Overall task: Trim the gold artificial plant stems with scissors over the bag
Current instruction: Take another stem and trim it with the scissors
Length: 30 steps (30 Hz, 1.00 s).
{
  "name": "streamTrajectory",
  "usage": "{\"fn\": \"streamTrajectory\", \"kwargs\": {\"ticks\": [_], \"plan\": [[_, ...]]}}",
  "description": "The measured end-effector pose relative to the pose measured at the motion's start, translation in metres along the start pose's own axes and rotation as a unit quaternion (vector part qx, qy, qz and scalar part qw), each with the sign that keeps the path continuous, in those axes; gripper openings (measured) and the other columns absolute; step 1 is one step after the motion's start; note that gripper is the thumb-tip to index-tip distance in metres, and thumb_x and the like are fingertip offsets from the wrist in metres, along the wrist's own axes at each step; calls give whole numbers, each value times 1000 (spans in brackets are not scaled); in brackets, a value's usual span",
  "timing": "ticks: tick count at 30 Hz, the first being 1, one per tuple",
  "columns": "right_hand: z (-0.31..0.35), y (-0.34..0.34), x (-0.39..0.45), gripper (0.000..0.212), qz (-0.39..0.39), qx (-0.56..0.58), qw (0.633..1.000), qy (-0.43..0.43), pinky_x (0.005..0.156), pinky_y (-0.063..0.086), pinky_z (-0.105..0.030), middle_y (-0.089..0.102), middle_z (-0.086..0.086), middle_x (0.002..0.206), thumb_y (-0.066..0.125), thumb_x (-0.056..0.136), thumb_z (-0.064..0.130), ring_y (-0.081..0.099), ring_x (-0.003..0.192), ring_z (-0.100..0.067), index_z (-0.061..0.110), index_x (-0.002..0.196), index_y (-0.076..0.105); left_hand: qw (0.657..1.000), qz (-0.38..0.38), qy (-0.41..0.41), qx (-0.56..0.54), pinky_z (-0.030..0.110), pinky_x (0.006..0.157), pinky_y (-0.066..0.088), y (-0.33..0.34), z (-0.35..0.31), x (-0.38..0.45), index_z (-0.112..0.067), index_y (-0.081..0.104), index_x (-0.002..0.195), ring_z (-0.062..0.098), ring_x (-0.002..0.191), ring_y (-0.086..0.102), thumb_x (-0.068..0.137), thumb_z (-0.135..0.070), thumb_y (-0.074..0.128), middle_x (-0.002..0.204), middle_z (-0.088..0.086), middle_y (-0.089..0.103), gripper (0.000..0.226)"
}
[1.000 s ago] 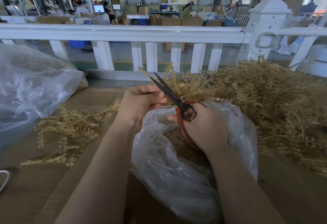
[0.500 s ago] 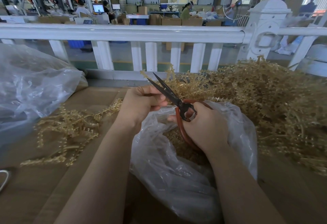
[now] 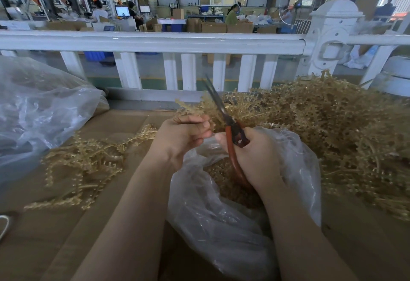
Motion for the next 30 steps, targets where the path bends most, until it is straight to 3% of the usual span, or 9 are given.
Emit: {"fn": "streamTrajectory", "kwargs": {"ticks": [3, 7, 10, 16, 19, 21, 24, 27, 30], "plan": [[-4, -1, 4, 43, -3, 97, 994, 49, 54, 49, -34, 62, 7, 55, 74, 85, 53, 56, 50, -9, 16, 66, 65, 1000, 17, -26, 2, 14, 56, 49, 10, 7, -2, -14, 74, 83, 8, 64, 69, 83, 2, 70, 73, -2, 75, 16], [-6, 1, 7, 37, 5, 117, 990, 84, 58, 53, -41, 67, 2, 59, 75, 86, 46, 60, 53, -12, 11, 73, 72, 998, 39, -28, 31, 14, 51, 42, 21, 13, -4, -17, 78, 66, 4, 57, 53, 80, 2, 74, 71, -4, 73, 24], [-7, 1, 6, 29, 9, 125, 987, 96, 65, 57, -42, 72, 2, 68, 76, 86, 42, 67, 62, -16, 15, 76, 74, 998, 53, -25, 31, 15, 51, 41, 24, 15, -5, -15, 78, 71, 6, 57, 48, 80, 3, 74, 67, -2, 70, 20], [-10, 1, 6, 26, 2, 124, 987, 98, 56, 48, -26, 68, 11, 62, 75, 87, 38, 61, 54, -2, 18, 71, 69, 998, 53, -9, 23, 17, 57, 46, 18, 10, -1, -16, 74, 80, 6, 59, 59, 83, -10, 75, 75, 1, 73, 8], [-8, 1, 5, 30, 3, 101, 991, 89, 60, 56, -36, 69, 10, 65, 74, 87, 43, 64, 58, -7, 20, 70, 68, 998, 32, 11, 43, 17, 56, 46, 15, 9, 0, -14, 73, 78, 5, 58, 58, 85, -11, 74, 71, 0, 71, 8], [-5, 0, 4, 41, -1, 86, 994, 68, 61, 57, -39, 68, 9, 67, 71, 81, 60, 64, 60, -10, 20, 71, 68, 999, 8, 24, 47, 16, 54, 46, 13, 8, 1, -12, 72, 79, 5, 57, 57, 86, -9, 73, 68, 0, 70, 8], [-3, -1, 1, 59, 4, -8, 1000, 29, 56, 46, -27, 62, 9, 66, 58, 65, 86, 59, 64, -6, 28, 75, 62, 998, -22, 48, 46, 14, 54, 45, 8, 2, 2, -10, 70, 83, 4, 57, 57, 89, -9, 71, 66, -2, 68, 6], [1, 1, -1, 47, 12, -91, 996, -6, 55, 34, -17, 53, 21, 68, 59, 71, 85, 50, 66, 5, 39, 78, 51, 996, -25, 79, 42, 15, 56, 44, 4, -5, 2, -10, 71, 81, 2, 58, 58, 93, -6, 65, 65, -3, 65, 13], [2, 1, -2, 50, 3, -123, 992, -26, 55, 30, -11, 47, 30, 73, 56, 71, 86, 43, 67, 13, 41, 92, 53, 992, -20, 117, 48, 12, 55, 44, 2, -11, 0, -12, 69, 72, 2, 58, 57, 94, 0, 59, 57, -7, 61, 27]]}}
Point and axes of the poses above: each hand's wrist, its own x-axis towards the middle knuckle, its own y-axis out of the palm, z = x × y, the point moved 5 cm from there along x, towards the middle knuckle
